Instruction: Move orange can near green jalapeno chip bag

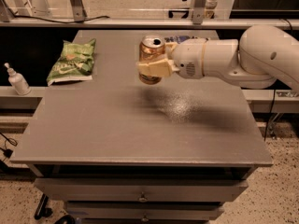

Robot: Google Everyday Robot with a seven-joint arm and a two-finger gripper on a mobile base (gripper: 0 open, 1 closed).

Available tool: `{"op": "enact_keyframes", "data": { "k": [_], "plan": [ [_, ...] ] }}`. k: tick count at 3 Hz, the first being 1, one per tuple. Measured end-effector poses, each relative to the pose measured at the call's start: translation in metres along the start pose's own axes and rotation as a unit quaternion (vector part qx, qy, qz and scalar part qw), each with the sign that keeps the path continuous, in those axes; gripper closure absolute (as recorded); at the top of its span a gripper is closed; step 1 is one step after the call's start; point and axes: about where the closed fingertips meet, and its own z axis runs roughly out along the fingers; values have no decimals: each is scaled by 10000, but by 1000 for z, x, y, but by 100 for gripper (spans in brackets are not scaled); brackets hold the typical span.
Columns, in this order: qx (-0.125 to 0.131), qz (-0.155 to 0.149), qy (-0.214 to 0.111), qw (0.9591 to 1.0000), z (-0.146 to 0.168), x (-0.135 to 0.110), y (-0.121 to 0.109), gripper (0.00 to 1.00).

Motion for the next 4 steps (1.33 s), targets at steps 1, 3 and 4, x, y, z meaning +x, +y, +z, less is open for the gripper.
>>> {"op": "enact_keyframes", "data": {
  "k": [1,3,4],
  "plan": [
    [-178,-86,-135,9997,33,-12,5,100],
    [-323,-131,-256,9991,72,-10,-1,100],
    [-360,-170,-429,9983,108,-10,-12,100]
  ]
}}
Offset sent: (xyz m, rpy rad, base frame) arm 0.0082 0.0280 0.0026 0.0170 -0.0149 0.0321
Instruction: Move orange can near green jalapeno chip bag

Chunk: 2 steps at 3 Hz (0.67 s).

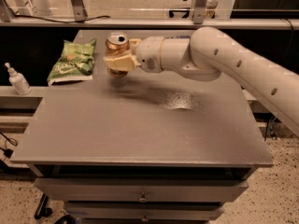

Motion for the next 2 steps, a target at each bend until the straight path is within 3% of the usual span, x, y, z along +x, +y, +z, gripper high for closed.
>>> {"op": "enact_keyframes", "data": {
  "k": [2],
  "plan": [
    [-156,-179,19,9997,59,12,-21,100]
  ]
}}
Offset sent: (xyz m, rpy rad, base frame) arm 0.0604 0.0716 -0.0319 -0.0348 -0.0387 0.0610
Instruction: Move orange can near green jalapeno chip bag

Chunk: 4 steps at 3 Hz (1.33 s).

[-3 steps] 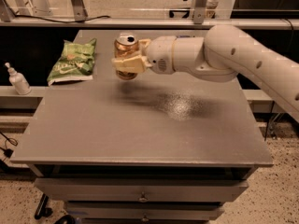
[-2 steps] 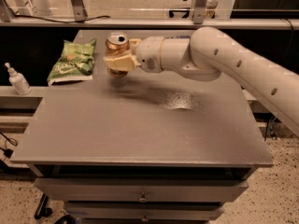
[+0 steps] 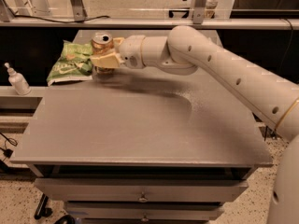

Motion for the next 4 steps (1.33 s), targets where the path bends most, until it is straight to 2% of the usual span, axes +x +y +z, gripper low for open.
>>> {"op": "enact_keyframes", "data": {
  "k": [2,3,4],
  "plan": [
    [-344,-86,200,9992,35,12,5,100],
    [-448,-58,265,9986,42,16,8,82],
    [-448,-58,265,9986,42,14,8,59]
  ]
}}
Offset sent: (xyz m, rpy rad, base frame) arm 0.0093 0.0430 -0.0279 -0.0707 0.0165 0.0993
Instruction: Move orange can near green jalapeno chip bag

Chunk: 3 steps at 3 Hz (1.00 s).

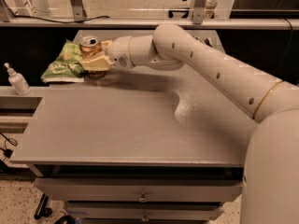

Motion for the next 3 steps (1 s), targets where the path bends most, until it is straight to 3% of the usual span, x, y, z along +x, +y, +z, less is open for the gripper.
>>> {"op": "enact_keyframes", "data": {
  "k": [2,3],
  "plan": [
    [-34,28,18,10000,2,3,1,12],
    [-103,85,49,9999,5,7,4,0]
  ]
}}
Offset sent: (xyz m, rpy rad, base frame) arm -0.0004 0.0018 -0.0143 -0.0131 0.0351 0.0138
